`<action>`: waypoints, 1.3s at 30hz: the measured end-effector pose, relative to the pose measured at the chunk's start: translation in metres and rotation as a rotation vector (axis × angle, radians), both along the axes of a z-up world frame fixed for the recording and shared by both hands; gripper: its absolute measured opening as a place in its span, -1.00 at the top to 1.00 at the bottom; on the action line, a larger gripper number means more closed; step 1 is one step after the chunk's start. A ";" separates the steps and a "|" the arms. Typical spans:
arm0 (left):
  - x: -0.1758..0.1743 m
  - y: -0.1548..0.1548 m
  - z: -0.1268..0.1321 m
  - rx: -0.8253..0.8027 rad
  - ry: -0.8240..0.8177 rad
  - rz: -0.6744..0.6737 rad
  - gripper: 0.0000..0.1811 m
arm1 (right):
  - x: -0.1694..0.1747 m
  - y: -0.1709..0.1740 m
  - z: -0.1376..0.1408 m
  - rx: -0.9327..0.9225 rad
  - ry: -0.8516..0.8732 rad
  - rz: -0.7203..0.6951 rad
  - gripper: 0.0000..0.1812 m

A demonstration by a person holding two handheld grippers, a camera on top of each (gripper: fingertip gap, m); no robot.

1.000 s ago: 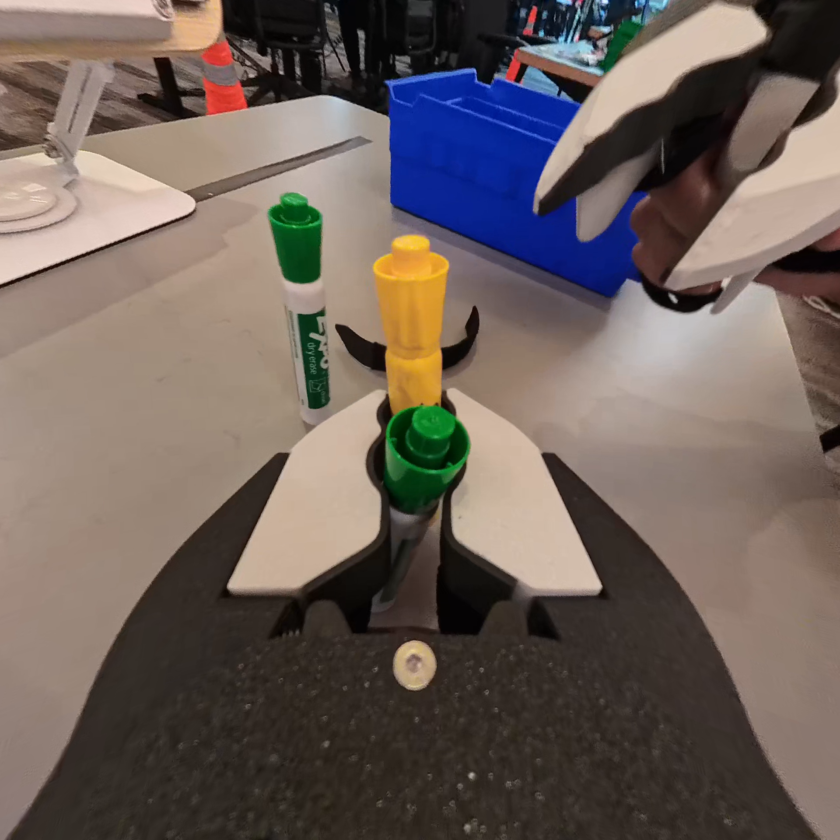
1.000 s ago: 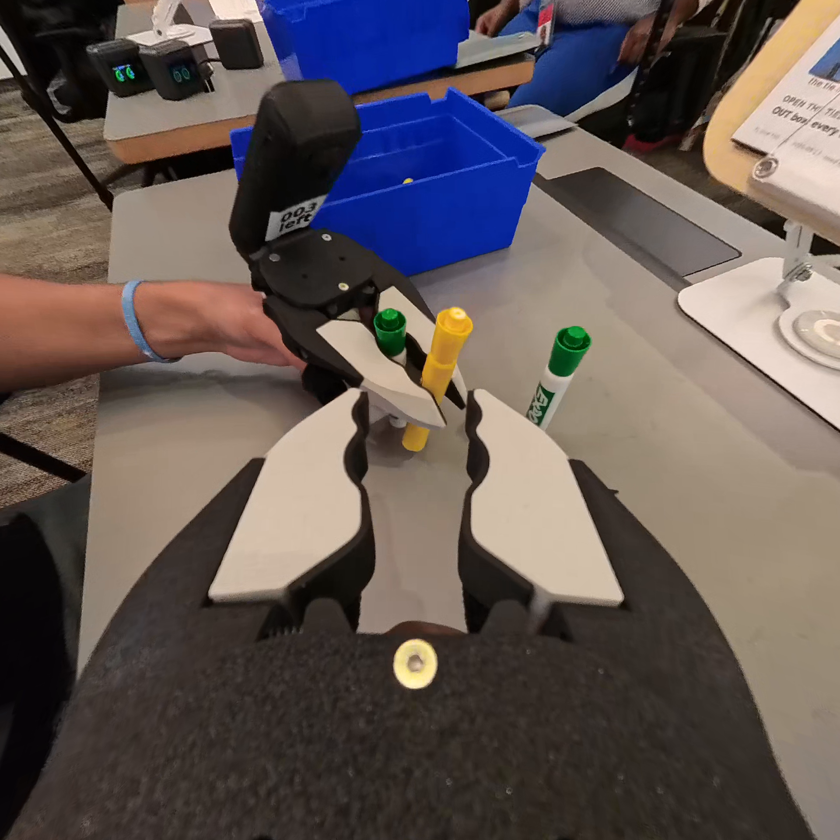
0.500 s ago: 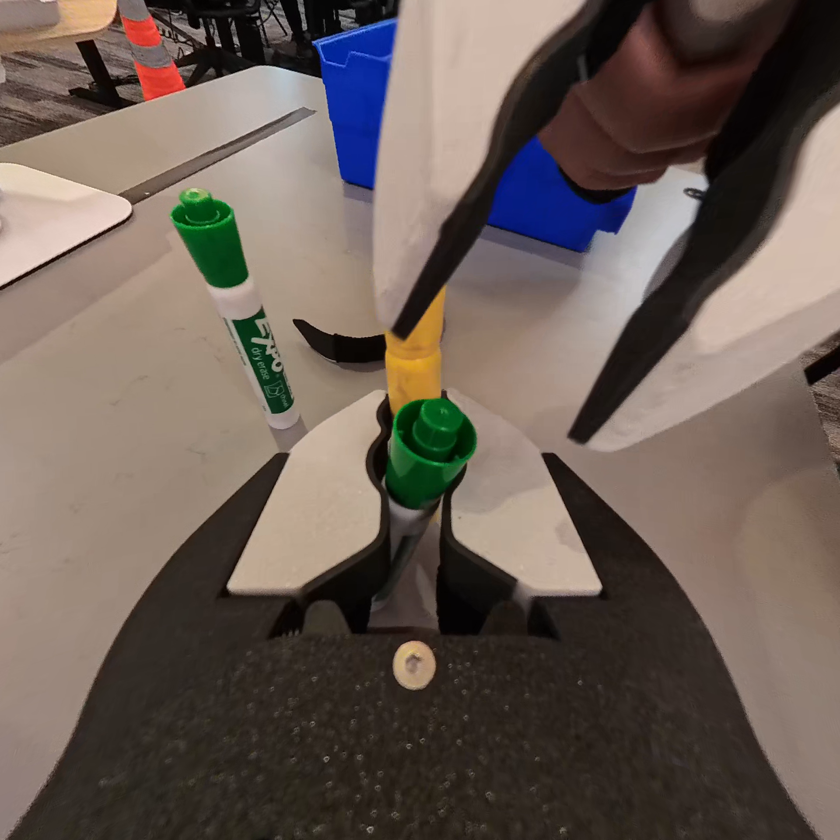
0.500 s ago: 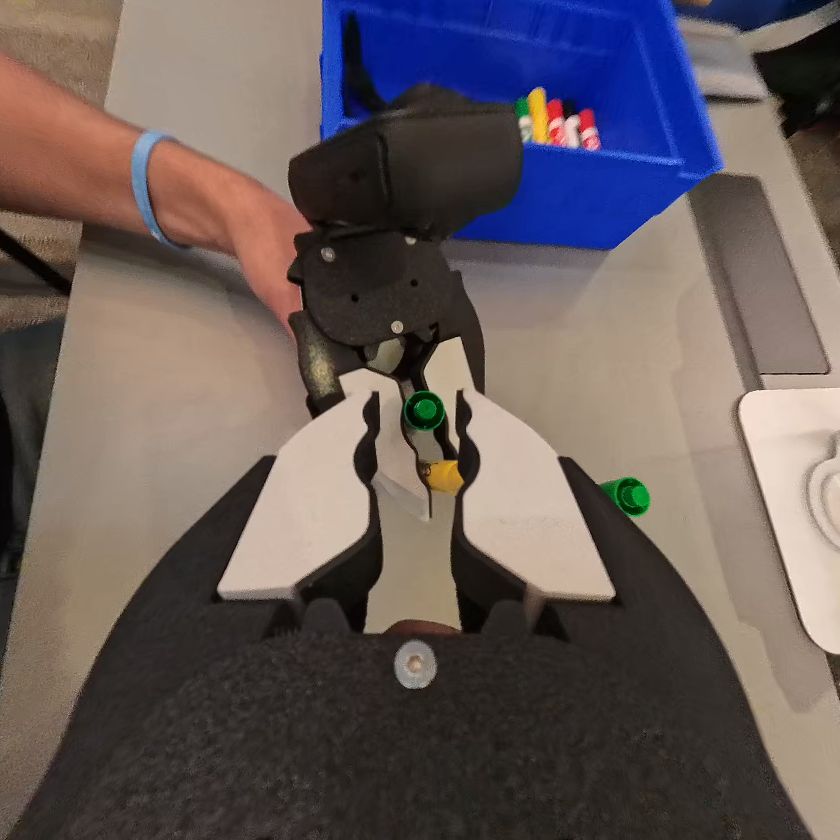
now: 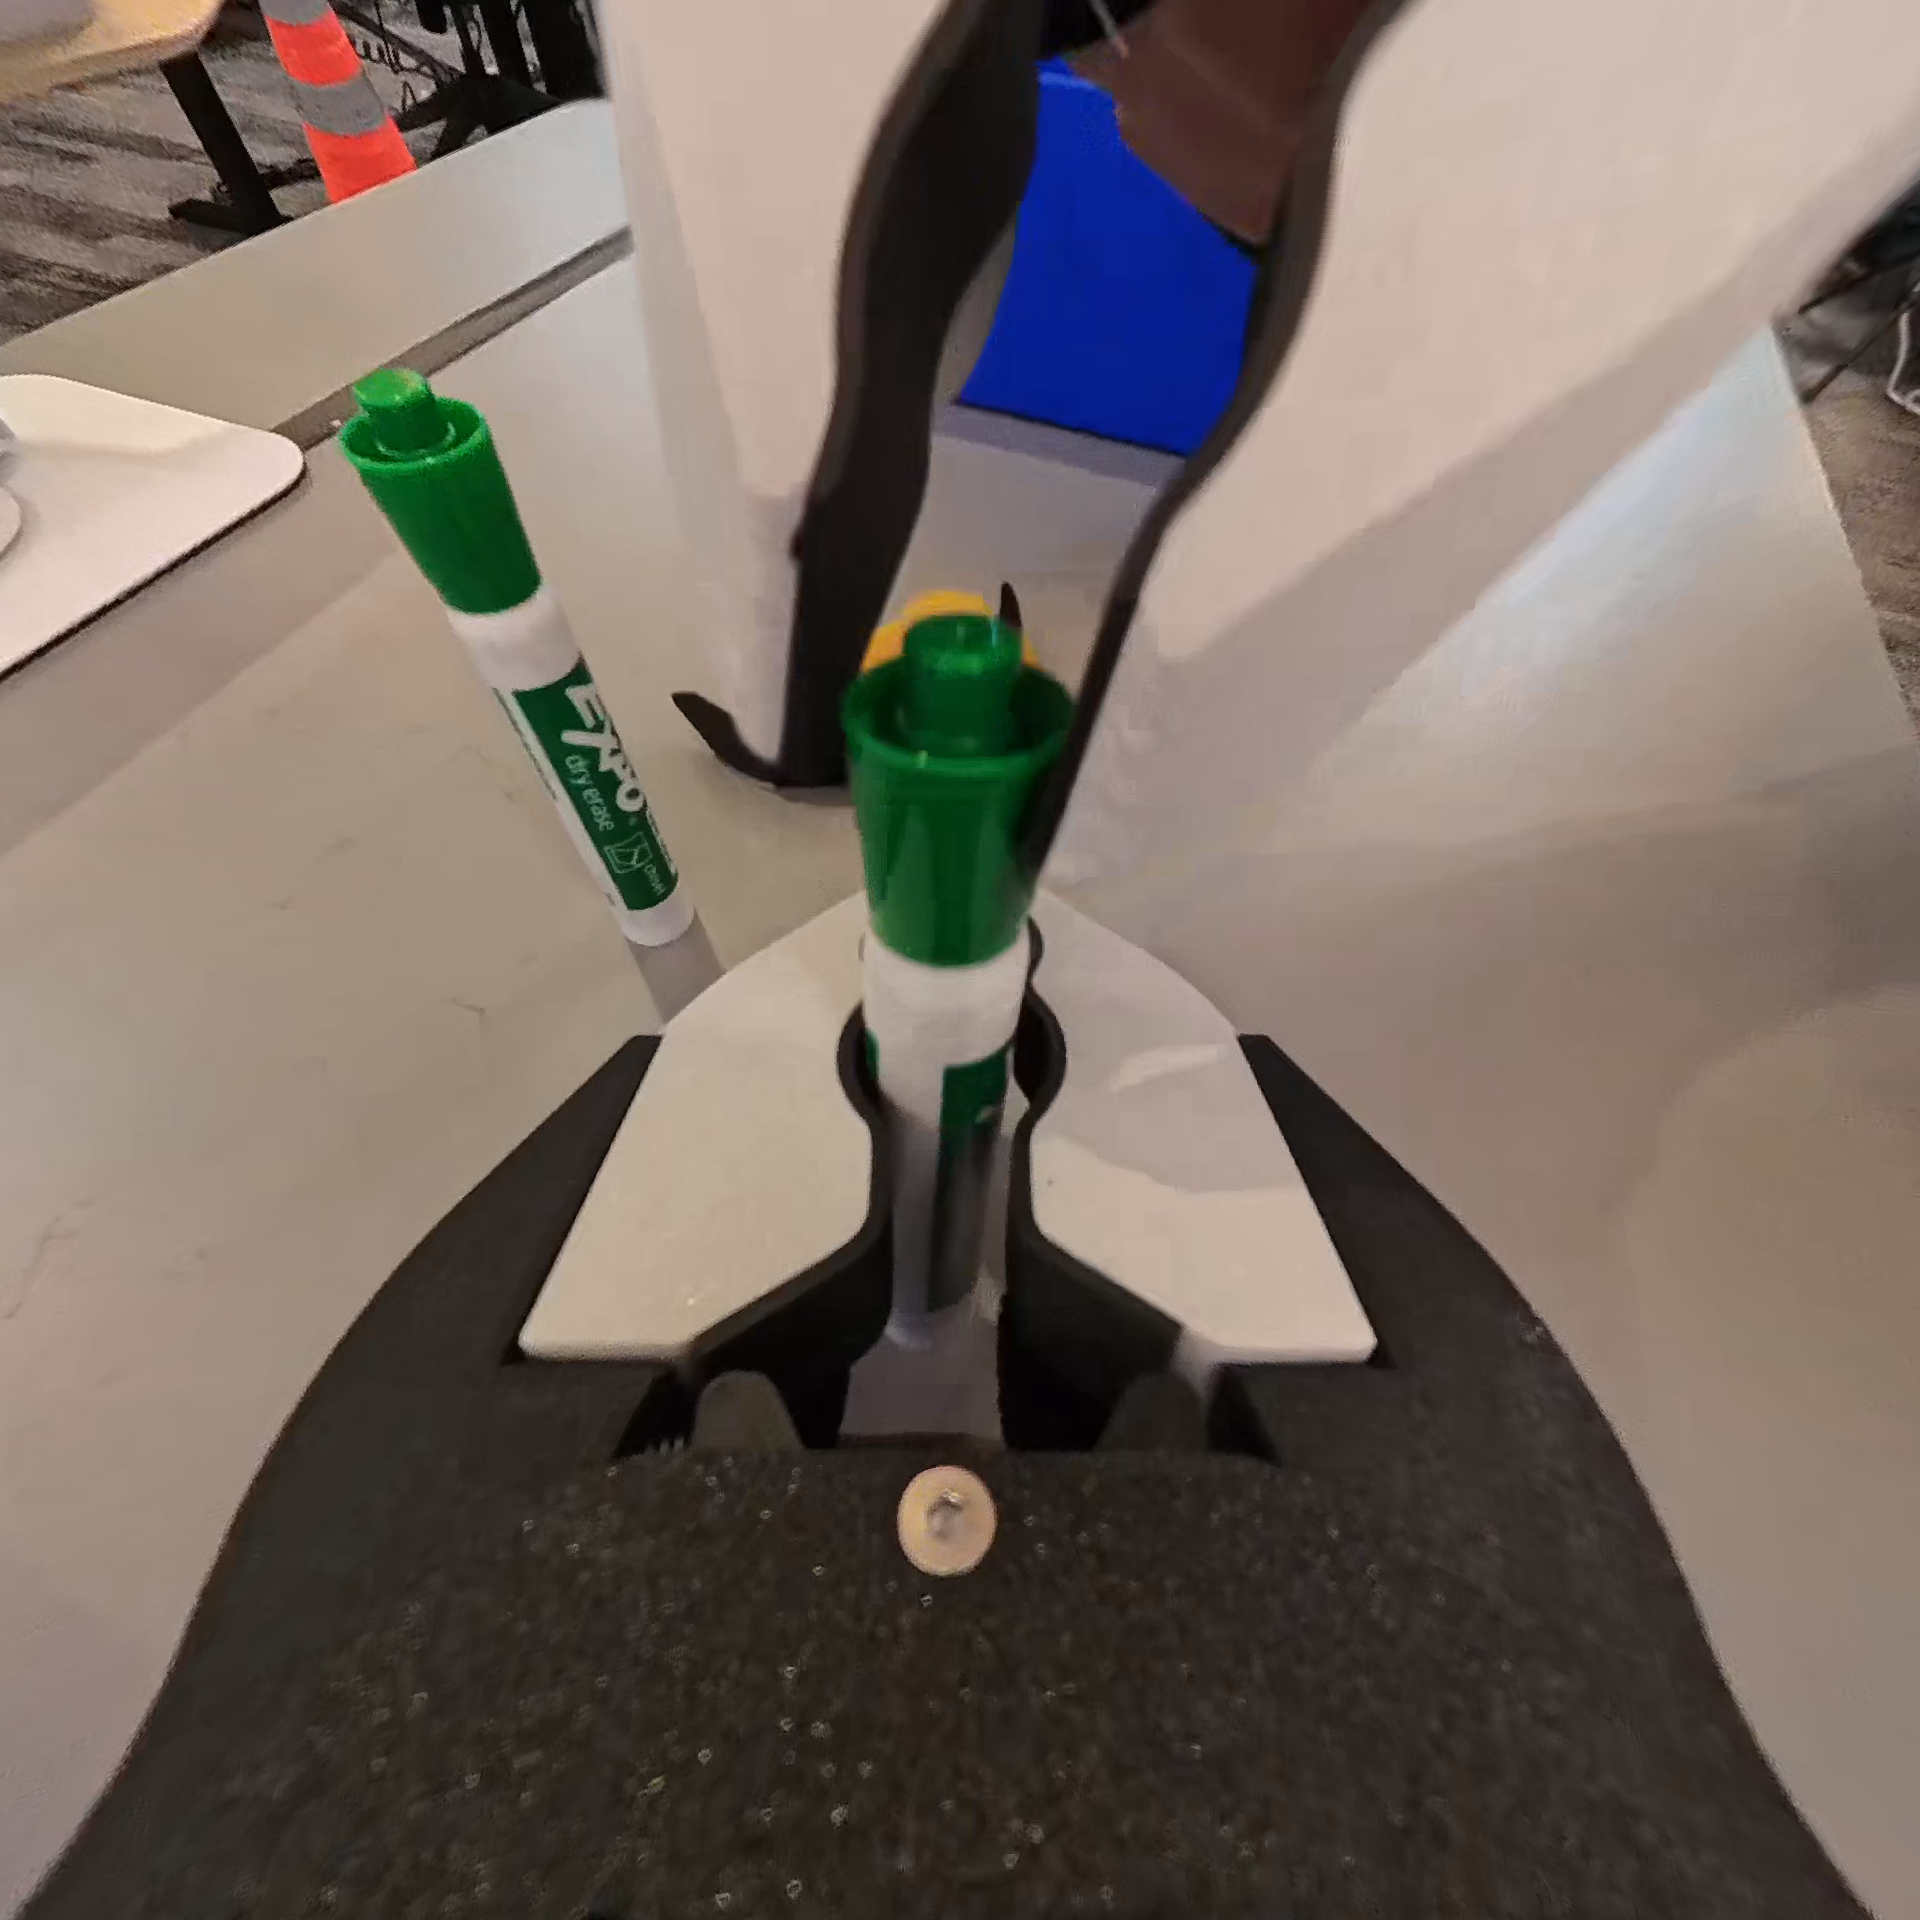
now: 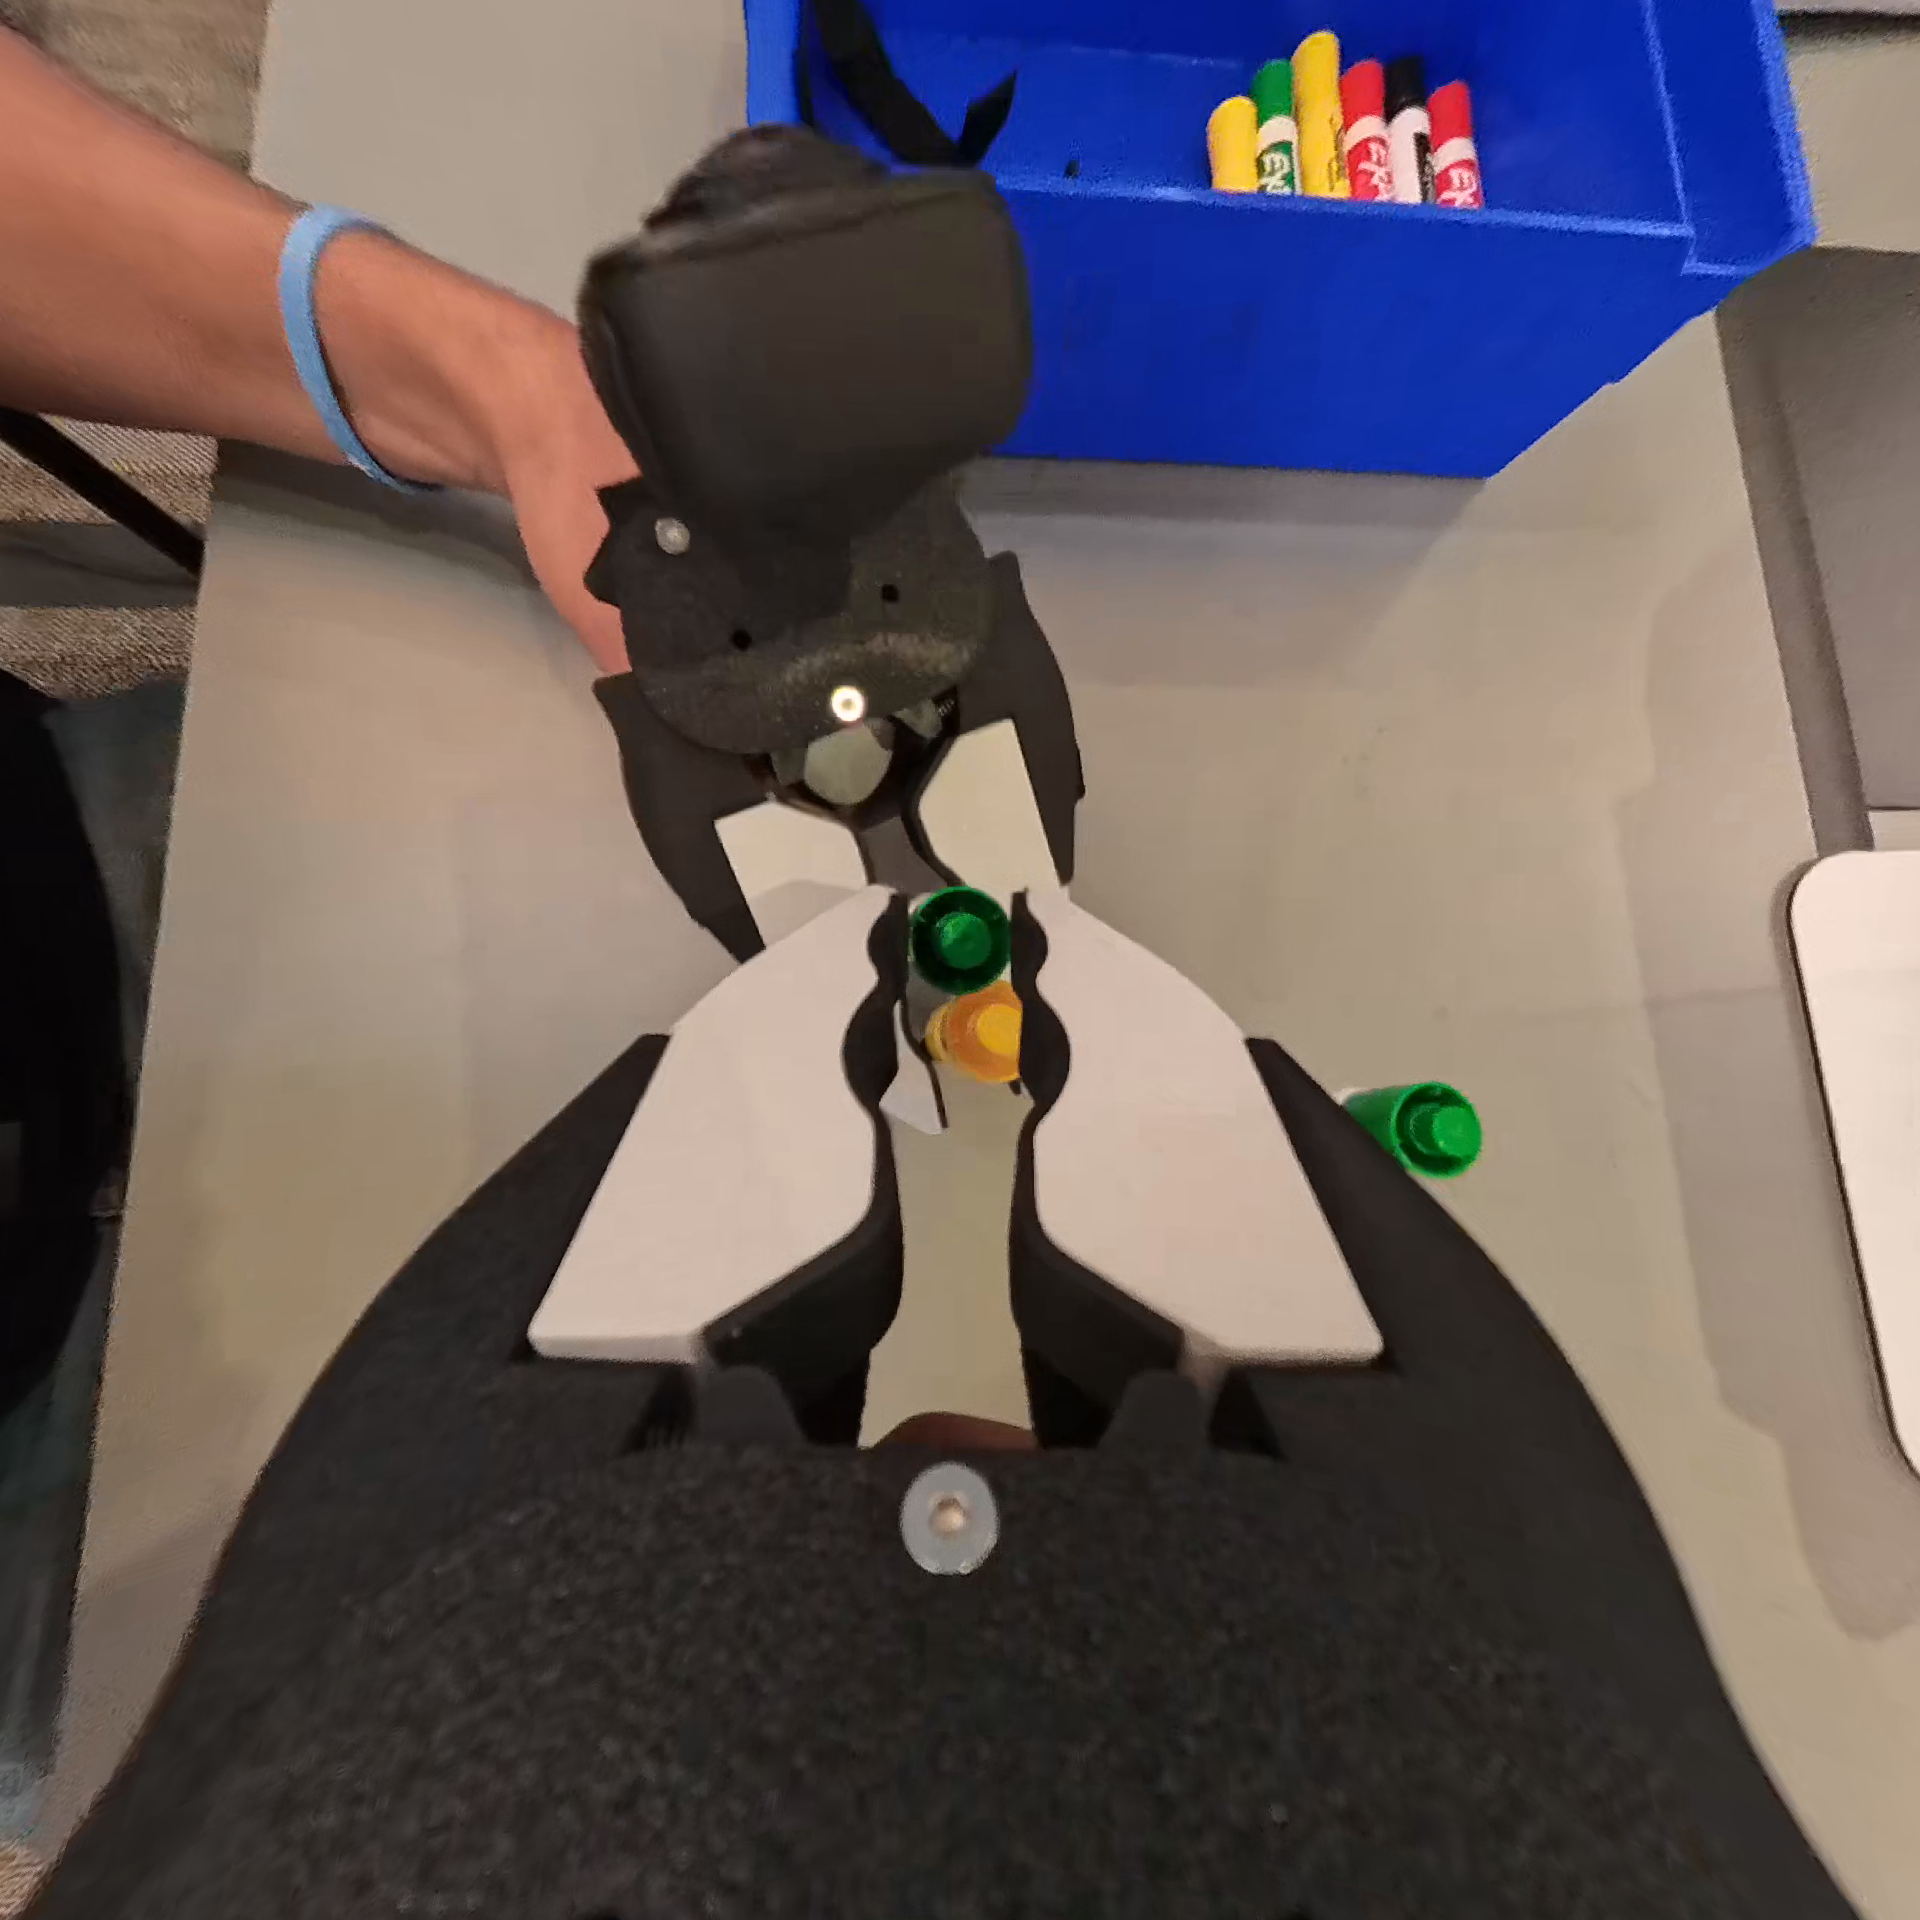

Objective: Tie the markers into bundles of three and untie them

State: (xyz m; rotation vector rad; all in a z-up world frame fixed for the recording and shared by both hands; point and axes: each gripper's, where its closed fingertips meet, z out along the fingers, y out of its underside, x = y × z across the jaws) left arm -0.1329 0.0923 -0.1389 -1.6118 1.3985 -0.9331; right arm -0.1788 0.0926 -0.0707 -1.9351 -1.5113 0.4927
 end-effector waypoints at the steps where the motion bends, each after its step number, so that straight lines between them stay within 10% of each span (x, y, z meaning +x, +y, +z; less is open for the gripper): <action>1: -0.001 0.000 0.002 0.003 -0.013 -0.001 0.79 | 0.003 0.000 0.001 -0.008 0.005 -0.006 0.80; 39: -0.018 0.001 -0.003 0.078 0.257 -0.003 0.79 | 0.037 -0.002 -0.018 -0.010 -0.155 -0.031 0.82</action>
